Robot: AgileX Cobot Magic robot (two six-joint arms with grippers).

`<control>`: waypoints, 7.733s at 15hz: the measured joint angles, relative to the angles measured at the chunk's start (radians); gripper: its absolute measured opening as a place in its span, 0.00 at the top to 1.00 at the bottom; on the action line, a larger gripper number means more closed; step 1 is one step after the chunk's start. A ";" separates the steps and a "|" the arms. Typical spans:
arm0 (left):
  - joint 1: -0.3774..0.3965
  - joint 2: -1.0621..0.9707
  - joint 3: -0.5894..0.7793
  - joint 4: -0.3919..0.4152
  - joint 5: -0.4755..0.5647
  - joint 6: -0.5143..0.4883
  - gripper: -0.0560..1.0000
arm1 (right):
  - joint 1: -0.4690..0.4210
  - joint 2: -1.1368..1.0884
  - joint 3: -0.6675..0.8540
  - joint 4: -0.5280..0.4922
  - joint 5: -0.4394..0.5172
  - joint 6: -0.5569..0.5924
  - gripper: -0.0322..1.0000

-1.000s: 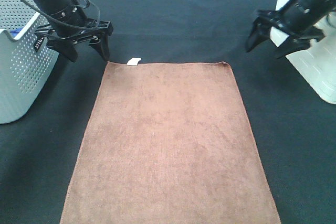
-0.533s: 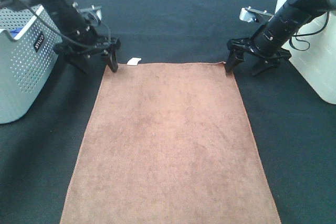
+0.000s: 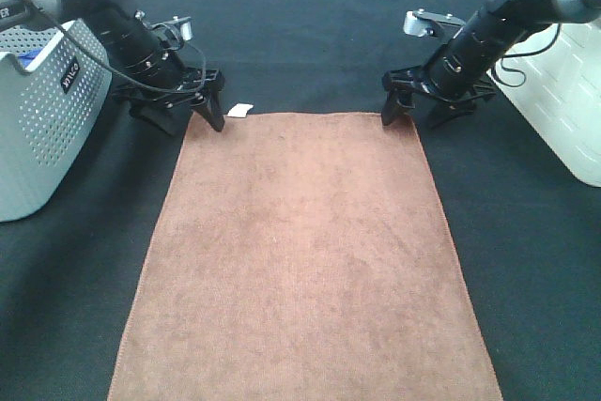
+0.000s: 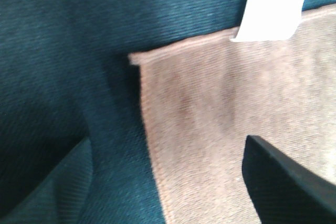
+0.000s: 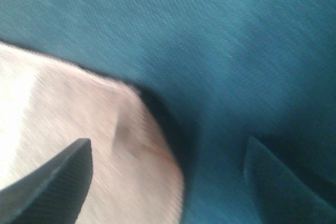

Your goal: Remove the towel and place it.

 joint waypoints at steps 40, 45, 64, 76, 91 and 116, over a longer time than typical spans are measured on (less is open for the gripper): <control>-0.044 0.031 -0.188 0.194 -0.546 0.074 0.94 | 0.079 0.041 -0.148 -0.084 -0.581 -0.129 0.96; -0.044 0.095 -0.188 0.189 -0.584 0.074 0.94 | 0.079 0.113 -0.148 -0.081 -0.607 -0.129 0.96; -0.044 0.191 -0.188 0.156 -0.776 0.070 0.29 | 0.020 0.236 -0.287 -0.058 -0.631 -0.129 0.41; -0.009 -0.256 -0.193 0.303 0.045 -0.028 0.13 | 0.015 -0.264 -0.288 -0.211 0.178 0.144 0.29; 0.314 -1.298 0.928 0.323 0.037 -0.055 0.13 | -0.059 -1.170 0.513 -0.362 0.455 0.352 0.29; 0.189 -2.639 1.790 0.228 -0.060 -0.063 0.13 | -0.059 -2.444 1.372 -0.381 0.305 0.289 0.29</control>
